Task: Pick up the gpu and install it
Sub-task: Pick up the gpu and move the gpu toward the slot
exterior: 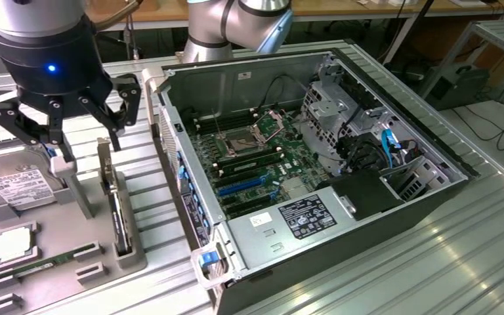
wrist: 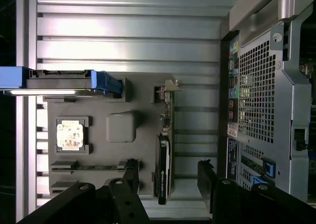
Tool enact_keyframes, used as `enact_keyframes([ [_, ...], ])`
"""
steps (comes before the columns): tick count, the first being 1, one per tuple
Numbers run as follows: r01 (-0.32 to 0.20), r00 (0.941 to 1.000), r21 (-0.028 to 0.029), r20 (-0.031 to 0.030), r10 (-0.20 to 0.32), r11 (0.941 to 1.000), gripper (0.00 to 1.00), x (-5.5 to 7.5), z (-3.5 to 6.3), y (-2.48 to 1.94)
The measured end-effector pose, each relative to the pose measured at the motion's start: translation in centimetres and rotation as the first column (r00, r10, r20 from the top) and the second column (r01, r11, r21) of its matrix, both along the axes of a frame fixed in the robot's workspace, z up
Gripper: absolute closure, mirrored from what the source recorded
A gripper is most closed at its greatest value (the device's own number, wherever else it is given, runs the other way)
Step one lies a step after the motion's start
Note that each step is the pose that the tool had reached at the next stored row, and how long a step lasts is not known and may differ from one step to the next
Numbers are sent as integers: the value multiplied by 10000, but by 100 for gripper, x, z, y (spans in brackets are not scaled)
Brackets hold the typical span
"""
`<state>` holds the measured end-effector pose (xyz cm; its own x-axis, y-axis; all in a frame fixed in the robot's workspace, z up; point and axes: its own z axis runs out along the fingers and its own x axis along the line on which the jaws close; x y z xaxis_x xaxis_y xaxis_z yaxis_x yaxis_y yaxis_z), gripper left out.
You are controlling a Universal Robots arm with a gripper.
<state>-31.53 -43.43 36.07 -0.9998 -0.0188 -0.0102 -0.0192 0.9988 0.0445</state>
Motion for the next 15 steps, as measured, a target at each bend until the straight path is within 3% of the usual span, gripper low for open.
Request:
enact_keyframes([
  [8, -1, 10000, 1, 1, 1, 10000, 40, 1, -72, -22],
  [12, -1, 10000, 1, 1, 1, 10000, 40, 1, -109, -66],
  [15, 2, 10000, 1, 1, -2, 10000, 40, -1, -156, -73],
])
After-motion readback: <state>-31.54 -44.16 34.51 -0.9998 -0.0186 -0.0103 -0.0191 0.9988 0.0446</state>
